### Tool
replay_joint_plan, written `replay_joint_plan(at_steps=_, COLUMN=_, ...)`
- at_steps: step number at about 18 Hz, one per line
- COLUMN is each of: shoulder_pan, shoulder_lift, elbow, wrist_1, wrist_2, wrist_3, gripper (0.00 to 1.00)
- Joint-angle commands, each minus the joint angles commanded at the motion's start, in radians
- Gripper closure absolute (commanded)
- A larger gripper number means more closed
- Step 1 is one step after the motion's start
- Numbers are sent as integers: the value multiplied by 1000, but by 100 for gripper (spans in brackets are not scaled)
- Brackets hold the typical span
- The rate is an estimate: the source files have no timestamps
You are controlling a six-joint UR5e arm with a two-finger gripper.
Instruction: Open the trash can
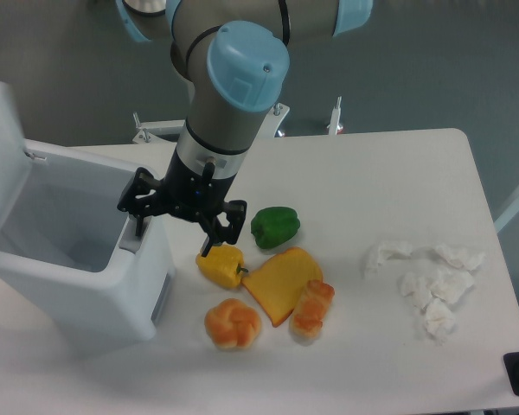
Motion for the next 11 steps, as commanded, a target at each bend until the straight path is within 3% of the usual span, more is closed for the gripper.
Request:
replay_joint_plan(at_steps=3, shoulder_pan=11, shoulder_lift=2, elbow=11, wrist_1=2, wrist_2=2, wrist_3=11, gripper=0)
replay_joint_plan(at_steps=7, shoulder_pan=83, shoulder_lift=2, elbow=9, wrist_1=21, wrist_2=3, wrist_3=61, gripper=0)
replay_joint_plan(at_steps=11, shoulder_pan=161, shoulder_lift=-15, elbow=-3, wrist_1=119, wrist_2=6, wrist_3=130, gripper=0)
